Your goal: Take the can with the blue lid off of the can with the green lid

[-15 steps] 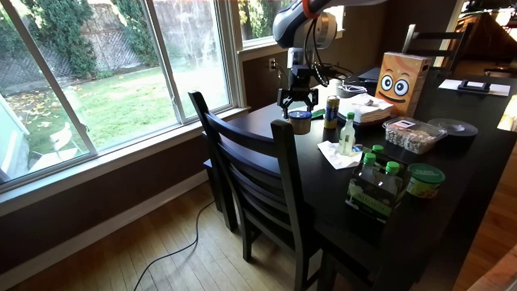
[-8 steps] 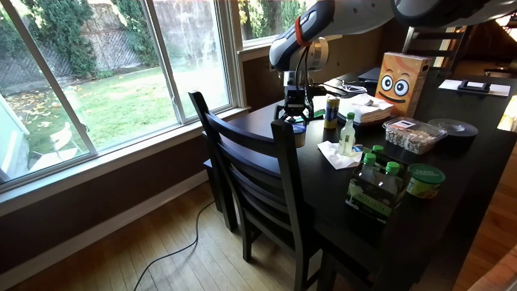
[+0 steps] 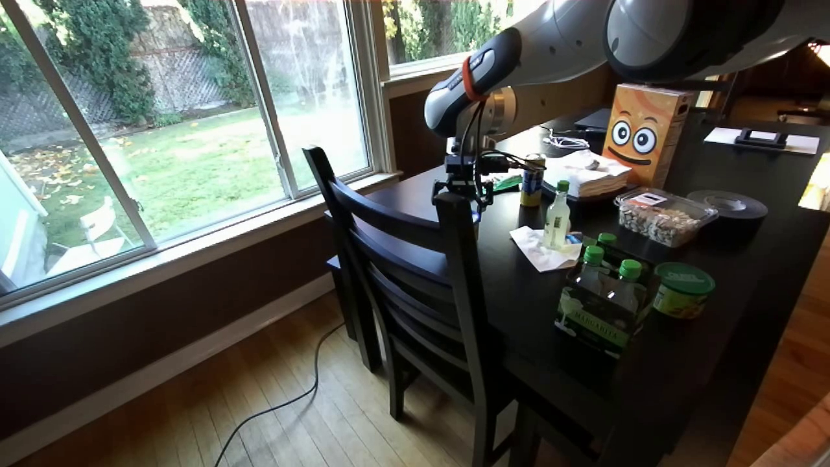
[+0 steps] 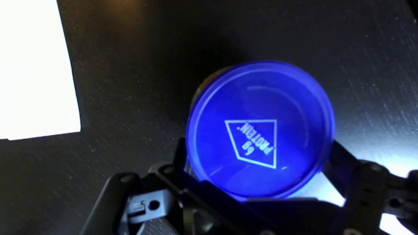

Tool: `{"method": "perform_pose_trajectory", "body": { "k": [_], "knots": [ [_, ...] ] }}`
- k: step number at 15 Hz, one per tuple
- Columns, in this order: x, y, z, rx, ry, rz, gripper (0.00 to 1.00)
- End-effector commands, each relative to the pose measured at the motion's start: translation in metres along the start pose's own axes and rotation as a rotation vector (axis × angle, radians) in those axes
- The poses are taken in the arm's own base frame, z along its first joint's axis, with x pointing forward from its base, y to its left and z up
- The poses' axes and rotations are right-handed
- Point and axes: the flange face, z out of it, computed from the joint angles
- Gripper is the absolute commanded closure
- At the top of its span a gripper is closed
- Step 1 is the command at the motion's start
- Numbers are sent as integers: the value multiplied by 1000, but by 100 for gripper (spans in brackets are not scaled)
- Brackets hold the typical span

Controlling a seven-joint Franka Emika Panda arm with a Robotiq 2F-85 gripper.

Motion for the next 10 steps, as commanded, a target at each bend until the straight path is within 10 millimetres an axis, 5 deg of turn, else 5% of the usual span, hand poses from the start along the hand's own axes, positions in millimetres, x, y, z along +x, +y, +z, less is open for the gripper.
{"method": "perform_pose_trajectory", "body": {
  "k": [1,5,10],
  "knots": [
    [8,-6,4,-21,26,16,1],
    [-2,-14,-19,-18,-4,-57,0],
    [-26,-20,-77,-149,-24,-114,0]
  ]
}}
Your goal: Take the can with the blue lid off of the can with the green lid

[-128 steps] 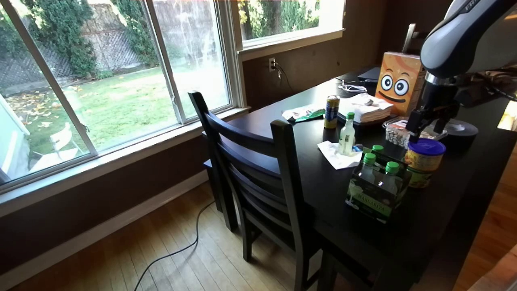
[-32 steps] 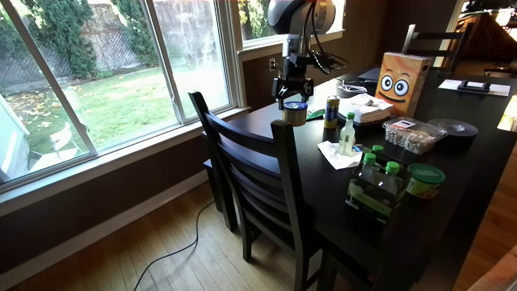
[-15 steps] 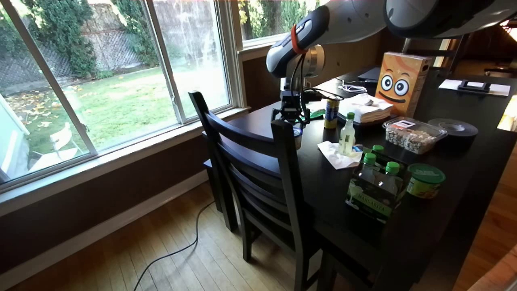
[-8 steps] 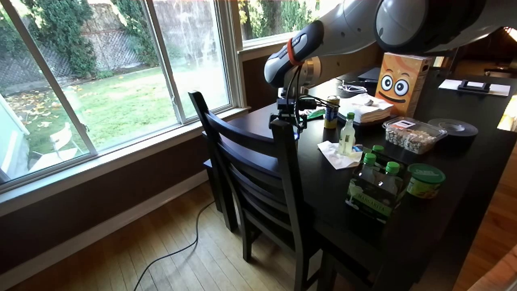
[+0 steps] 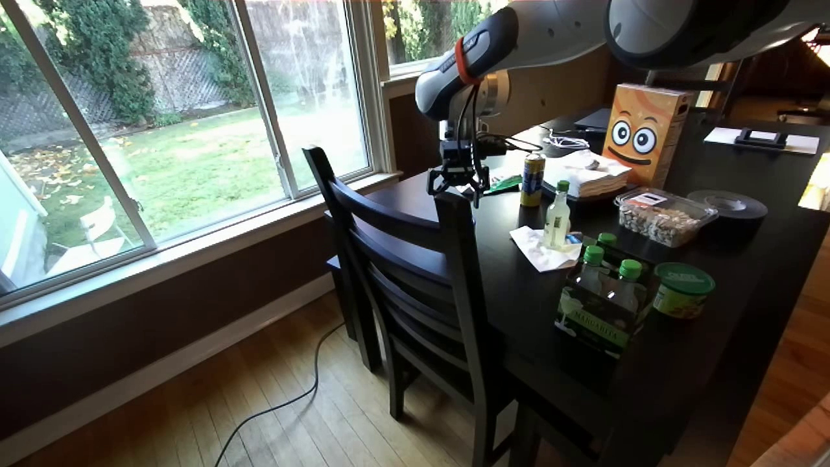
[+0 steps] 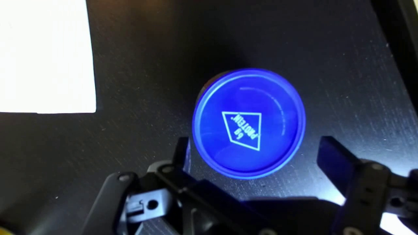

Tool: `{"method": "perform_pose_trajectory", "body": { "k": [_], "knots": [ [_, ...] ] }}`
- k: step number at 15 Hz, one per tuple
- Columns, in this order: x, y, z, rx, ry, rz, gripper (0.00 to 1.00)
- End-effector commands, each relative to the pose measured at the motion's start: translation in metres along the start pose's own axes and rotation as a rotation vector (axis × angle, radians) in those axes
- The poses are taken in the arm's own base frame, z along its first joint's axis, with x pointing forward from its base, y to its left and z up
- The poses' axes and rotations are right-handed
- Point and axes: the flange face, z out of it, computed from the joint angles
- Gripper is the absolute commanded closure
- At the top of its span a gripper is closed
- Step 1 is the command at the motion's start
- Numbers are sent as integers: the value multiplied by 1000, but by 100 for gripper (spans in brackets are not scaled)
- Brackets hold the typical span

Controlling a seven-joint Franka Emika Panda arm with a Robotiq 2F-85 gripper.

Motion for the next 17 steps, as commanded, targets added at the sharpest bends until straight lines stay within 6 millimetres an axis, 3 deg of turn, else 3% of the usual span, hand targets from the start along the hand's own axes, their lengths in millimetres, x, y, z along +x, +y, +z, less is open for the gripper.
{"method": "perform_pose_trajectory", "body": {
  "k": [1,7,13,14,17],
  "knots": [
    [-22,0,-52,-134,-16,-42,0],
    [-67,-8,-111,-257,-51,-193,0],
    [-112,-12,-158,-329,110,-383,0],
    [-84,-17,-145,-309,59,-313,0],
    [-101,-16,-161,-308,95,-350,0]
  ]
}}
